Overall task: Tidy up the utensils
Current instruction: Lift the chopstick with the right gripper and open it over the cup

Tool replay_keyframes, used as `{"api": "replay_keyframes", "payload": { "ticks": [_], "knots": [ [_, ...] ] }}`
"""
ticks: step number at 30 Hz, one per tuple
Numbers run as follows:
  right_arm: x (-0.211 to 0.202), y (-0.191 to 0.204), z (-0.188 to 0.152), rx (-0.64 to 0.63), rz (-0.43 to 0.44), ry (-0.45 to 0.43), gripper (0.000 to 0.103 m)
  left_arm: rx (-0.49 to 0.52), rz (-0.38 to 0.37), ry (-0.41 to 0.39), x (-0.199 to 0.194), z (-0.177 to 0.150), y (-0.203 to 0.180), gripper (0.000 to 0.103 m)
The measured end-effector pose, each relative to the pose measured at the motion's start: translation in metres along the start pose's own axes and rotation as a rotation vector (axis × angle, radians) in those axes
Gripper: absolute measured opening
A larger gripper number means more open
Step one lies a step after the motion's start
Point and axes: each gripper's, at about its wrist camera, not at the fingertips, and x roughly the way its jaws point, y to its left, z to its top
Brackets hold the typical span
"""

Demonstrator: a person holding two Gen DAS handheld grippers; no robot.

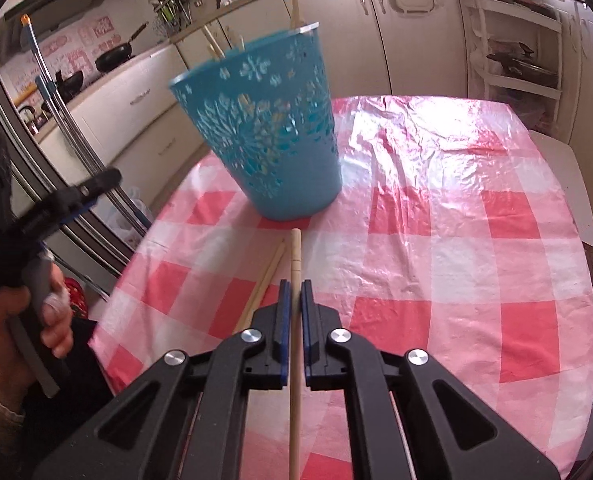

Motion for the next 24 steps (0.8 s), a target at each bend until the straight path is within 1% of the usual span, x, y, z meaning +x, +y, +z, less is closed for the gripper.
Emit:
{"api": "replay_keyframes", "payload": {
  "ticks": [6, 8, 12, 15, 18, 20, 22, 24],
  "knots": [
    [-0.042, 0.010, 0.040, 0.048, 0.103, -0.140, 0.006, 0.016, 0.002, 0.017, 0.003, -0.003, -0.003, 0.094],
    [-0.053, 0.017, 0.059, 0.046, 0.135, -0.191, 0.006, 0.018, 0.003, 0.019, 0.003, -0.004, -0.004, 0.094],
    [-0.071, 0.033, 0.101, 0.011, 0.160, -0.312, 0.006, 0.023, 0.003, 0.024, 0.004, -0.004, -0.006, 0.094],
    [-0.073, 0.049, 0.132, 0.000, 0.143, -0.419, 0.006, 0.026, 0.003, 0.028, 0.005, -0.004, -0.006, 0.094],
    [-0.066, 0.058, 0.161, 0.005, 0.097, -0.531, 0.006, 0.027, 0.001, 0.033, 0.006, -0.005, -0.006, 0.095],
    [-0.057, 0.062, 0.178, 0.016, 0.050, -0.598, 0.006, 0.028, 0.000, 0.039, 0.008, -0.005, -0.006, 0.095],
    [-0.047, 0.063, 0.188, 0.017, -0.007, -0.655, 0.006, 0.027, -0.001, 0.044, 0.009, -0.005, -0.006, 0.095],
    [-0.034, 0.062, 0.193, 0.008, -0.071, -0.689, 0.006, 0.022, -0.006, 0.049, 0.011, -0.004, -0.006, 0.095]
  ]
}}
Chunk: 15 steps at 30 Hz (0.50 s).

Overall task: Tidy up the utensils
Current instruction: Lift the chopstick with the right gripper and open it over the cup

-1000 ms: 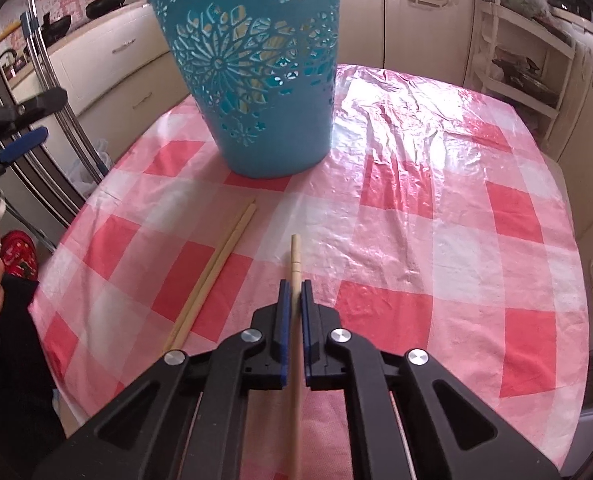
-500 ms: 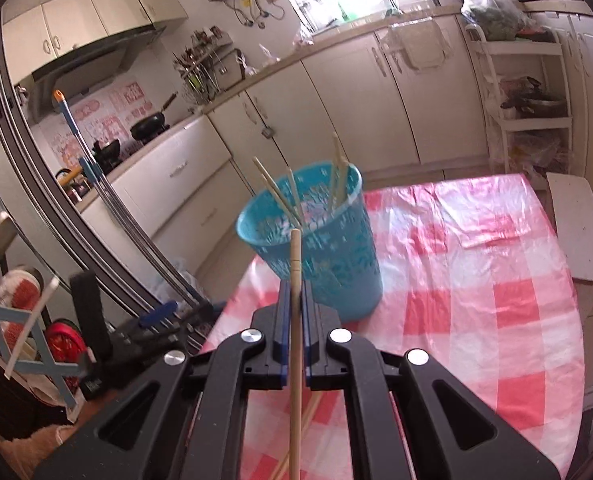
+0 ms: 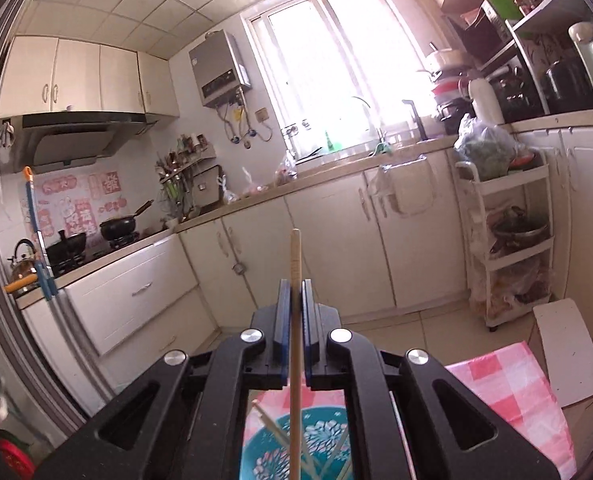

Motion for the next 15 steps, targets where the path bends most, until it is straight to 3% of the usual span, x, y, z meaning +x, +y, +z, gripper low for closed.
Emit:
{"api": "replay_keyframes", "payload": {
  "ticks": [2, 6, 9, 12, 15],
  "knots": [
    [0.016, -0.003, -0.011, -0.030, -0.052, 0.009, 0.006, -0.006, -0.005, 0.001, 0.001, 0.001, 0.001, 0.095],
    [0.025, -0.014, -0.034, -0.048, -0.071, 0.093, 0.006, -0.017, -0.014, 0.009, 0.005, 0.003, 0.001, 0.095],
    [0.014, -0.015, -0.046, -0.074, -0.057, 0.133, 0.007, -0.021, -0.020, 0.014, 0.008, 0.003, -0.001, 0.095],
    [-0.006, -0.015, -0.053, -0.109, -0.049, 0.150, 0.018, -0.013, -0.018, 0.020, 0.010, 0.002, -0.004, 0.095],
    [-0.036, -0.022, -0.052, -0.110, -0.045, 0.144, 0.021, -0.006, -0.008, 0.021, 0.010, 0.001, -0.005, 0.095]
  ]
}}
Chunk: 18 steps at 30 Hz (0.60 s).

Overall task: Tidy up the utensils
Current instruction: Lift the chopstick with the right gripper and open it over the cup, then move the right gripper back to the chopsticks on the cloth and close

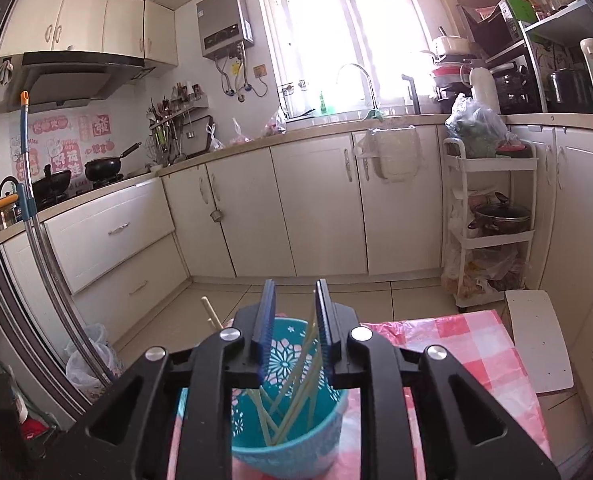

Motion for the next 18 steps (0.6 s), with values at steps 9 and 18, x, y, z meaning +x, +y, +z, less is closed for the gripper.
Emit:
{"api": "replay_keyframes", "payload": {
  "ticks": [9, 18],
  "knots": [
    [-0.061, -0.027, -0.067, 0.044, -0.050, 0.201, 0.049, 0.016, 0.032, -0.003, -0.001, -0.003, -0.001, 0.095],
    [-0.040, -0.005, -0.144, 0.015, -0.004, 0.487, 0.033, 0.043, 0.052, 0.001, -0.002, -0.007, -0.003, 0.095]
  ]
}}
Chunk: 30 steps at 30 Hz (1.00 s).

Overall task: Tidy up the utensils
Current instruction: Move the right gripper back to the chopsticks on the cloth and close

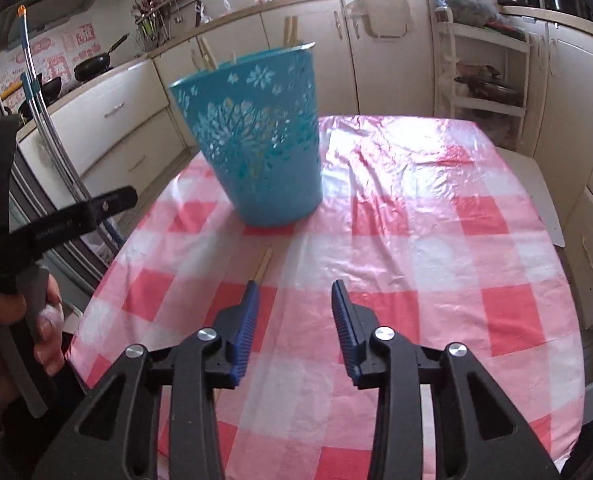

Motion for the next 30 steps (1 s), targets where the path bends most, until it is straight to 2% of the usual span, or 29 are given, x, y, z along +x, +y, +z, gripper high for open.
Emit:
{"api": "replay_keyframes", "payload": {
  "ticks": [7, 23, 30],
  "knots": [
    [0.022, 0.023, -0.002, -0.046, 0.000, 0.045, 0.029, -0.018, 0.001, 0.004, -0.001, 0.000, 0.006, 0.095],
    [0.049, 0.030, -0.003, -0.051, -0.015, 0.094, 0.028, -0.006, 0.002, 0.017, 0.002, 0.000, 0.002, 0.095],
    [0.055, 0.031, -0.010, -0.124, -0.054, 0.105, 0.018, -0.004, 0.003, 0.023, 0.003, 0.000, 0.003, 0.095]
  ]
}}
